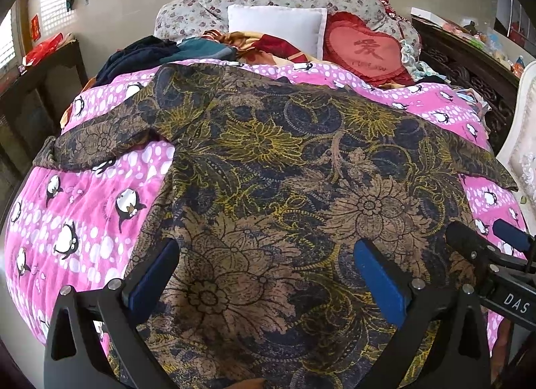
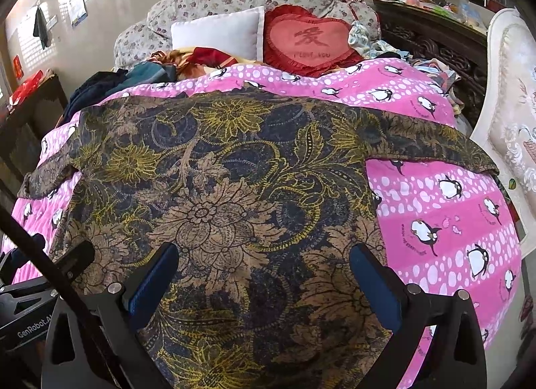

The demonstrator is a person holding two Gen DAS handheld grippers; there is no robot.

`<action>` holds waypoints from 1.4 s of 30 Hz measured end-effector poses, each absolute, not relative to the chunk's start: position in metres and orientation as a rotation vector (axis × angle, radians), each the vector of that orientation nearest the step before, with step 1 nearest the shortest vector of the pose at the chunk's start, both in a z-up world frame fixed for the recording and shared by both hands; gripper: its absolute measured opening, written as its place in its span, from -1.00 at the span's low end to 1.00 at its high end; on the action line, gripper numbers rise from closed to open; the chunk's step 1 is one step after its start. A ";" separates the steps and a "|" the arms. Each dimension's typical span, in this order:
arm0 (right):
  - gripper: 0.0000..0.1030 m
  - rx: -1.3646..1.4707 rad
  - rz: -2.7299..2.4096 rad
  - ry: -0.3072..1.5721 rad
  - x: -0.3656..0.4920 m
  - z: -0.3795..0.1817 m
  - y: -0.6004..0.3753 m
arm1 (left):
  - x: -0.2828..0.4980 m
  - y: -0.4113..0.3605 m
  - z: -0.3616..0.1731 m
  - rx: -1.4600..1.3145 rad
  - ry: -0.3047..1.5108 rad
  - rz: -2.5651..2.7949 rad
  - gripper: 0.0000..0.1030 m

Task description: Fold small clothes

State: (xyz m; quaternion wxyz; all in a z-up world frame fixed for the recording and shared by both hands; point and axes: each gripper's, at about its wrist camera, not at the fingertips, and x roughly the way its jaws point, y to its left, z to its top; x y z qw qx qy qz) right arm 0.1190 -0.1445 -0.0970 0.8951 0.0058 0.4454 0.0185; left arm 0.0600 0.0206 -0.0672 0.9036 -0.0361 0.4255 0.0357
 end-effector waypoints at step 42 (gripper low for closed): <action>1.00 -0.063 0.125 0.963 0.158 -0.110 -0.073 | 0.073 0.094 -0.076 -0.151 0.892 0.194 1.00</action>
